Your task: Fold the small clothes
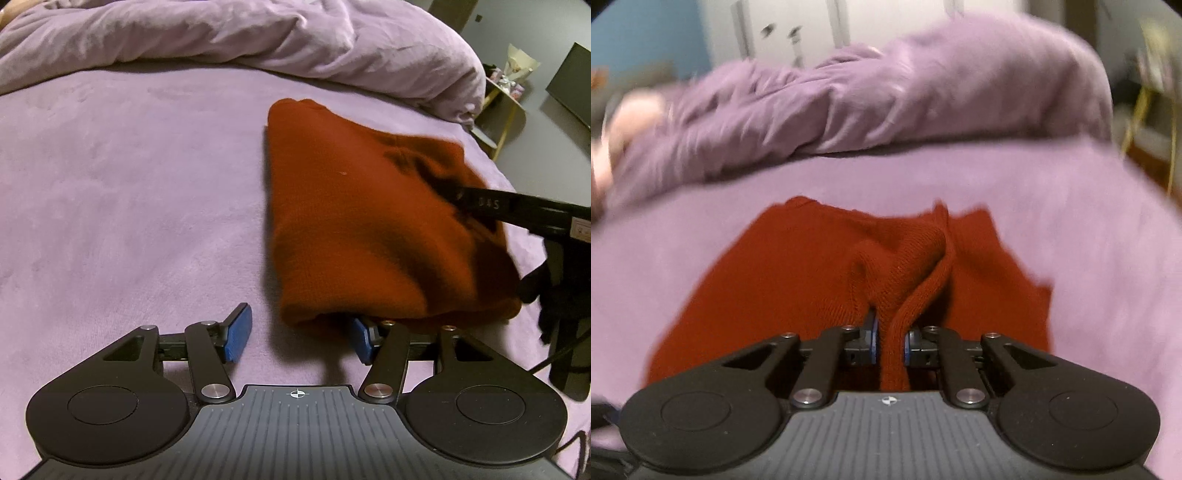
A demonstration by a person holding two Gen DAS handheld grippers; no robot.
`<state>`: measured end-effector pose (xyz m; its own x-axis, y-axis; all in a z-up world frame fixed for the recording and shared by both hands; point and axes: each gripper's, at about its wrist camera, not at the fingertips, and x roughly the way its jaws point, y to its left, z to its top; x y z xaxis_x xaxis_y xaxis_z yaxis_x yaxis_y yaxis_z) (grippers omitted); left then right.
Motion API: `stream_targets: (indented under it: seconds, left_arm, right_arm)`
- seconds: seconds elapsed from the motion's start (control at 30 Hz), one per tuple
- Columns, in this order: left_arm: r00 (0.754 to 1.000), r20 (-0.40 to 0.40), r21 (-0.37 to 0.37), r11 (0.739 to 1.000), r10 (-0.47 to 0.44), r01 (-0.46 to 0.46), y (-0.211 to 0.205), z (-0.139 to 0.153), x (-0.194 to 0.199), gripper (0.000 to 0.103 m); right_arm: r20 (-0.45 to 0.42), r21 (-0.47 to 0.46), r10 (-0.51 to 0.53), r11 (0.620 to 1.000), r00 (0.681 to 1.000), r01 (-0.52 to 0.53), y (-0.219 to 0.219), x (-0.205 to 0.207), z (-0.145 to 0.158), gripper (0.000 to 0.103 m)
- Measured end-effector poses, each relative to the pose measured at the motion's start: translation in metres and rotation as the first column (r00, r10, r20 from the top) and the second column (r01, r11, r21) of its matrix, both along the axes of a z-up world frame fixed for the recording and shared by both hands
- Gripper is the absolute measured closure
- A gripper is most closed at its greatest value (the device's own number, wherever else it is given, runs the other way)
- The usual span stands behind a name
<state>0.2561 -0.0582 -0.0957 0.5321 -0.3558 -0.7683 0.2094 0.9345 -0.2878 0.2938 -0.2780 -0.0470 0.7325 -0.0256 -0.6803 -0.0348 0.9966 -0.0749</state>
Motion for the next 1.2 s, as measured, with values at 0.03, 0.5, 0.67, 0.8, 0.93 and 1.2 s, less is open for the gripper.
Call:
stream_targets:
  seconds: [0.03,0.5,0.67,0.8,0.93,1.2]
  left_arm:
    - [1.0,-0.003,-0.006,1.0,0.001,-0.001,0.001,0.0,0.0,0.042]
    - [0.999,-0.047,-0.085,0.996,0.006,-0.01,0.002,-0.002,0.007,0.036]
    - [0.998,-0.052,-0.077,0.997,0.018,-0.022,-0.009,0.003,0.007,0.036]
    - [0.999,-0.041,-0.057,0.998,0.007,-0.009,-0.024,0.008,0.005,0.037]
    - [0.999,-0.037,-0.062,0.997,0.033,-0.035,-0.025,0.013,0.006,0.039]
    - [0.993,-0.044,-0.114,0.987,0.106,-0.11,0.01,0.019,0.014,0.035]
  right_arm:
    - [0.026,-0.057,0.011,0.998,1.0,-0.009,0.003,-0.002,0.005,0.093]
    - [0.103,0.281,-0.293,0.925,0.95,0.255,-0.097,-0.065,0.024,0.061]
    - [0.047,0.603,-0.397,0.743,0.917,0.291,-0.129,-0.143,0.015,0.054]
    - [-0.04,0.739,-0.336,0.624,0.941,0.254,-0.125,-0.156,-0.008,0.054]
    - [-0.044,0.737,-0.34,0.623,0.939,0.261,-0.113,-0.139,-0.019,0.063]
    - [-0.051,0.966,-0.294,0.227,0.954,0.122,-0.124,-0.124,-0.044,0.093]
